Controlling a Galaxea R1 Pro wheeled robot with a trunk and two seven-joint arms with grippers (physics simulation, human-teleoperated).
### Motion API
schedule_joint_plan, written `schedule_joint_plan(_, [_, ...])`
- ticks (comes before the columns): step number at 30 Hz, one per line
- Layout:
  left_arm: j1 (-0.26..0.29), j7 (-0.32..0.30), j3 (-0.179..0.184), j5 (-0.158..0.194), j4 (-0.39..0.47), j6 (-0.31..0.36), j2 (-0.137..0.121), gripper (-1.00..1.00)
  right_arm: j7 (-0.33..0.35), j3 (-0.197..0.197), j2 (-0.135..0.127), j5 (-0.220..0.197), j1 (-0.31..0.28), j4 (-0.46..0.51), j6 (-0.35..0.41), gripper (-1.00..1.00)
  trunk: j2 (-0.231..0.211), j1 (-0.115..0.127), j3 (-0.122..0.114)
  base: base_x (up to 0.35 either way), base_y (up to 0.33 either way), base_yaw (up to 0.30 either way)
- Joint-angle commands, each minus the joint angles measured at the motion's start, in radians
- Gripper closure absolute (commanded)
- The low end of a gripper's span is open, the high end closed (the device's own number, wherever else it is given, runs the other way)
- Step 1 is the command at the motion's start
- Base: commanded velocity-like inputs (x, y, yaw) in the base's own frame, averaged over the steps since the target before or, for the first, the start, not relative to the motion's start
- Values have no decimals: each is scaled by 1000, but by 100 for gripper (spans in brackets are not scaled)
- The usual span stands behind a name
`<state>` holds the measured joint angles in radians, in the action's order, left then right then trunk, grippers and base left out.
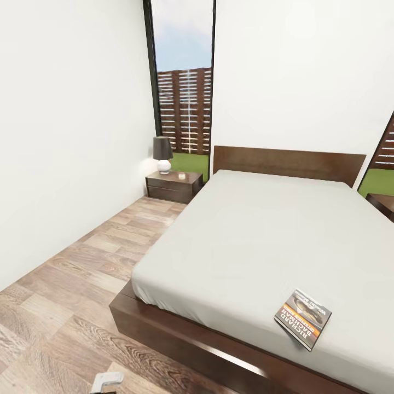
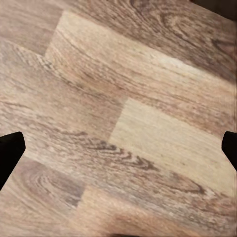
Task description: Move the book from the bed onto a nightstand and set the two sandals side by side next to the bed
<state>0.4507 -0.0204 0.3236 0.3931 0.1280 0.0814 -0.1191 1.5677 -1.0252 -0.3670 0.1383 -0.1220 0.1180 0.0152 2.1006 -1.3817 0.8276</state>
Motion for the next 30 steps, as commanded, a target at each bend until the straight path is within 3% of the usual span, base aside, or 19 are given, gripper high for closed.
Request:
schedule_joint_plan(1, [1,-6,7,11,2,3,-1,-100,3,-9,1,10,-1,0,0,-100,0,0,1,0,0,0])
schedule_joint_plan(30, [2,-16,4,12,2,-18,-1,-100,3,-13,3,7,-1,-10,4,-100,0,0,1,0,0,0])
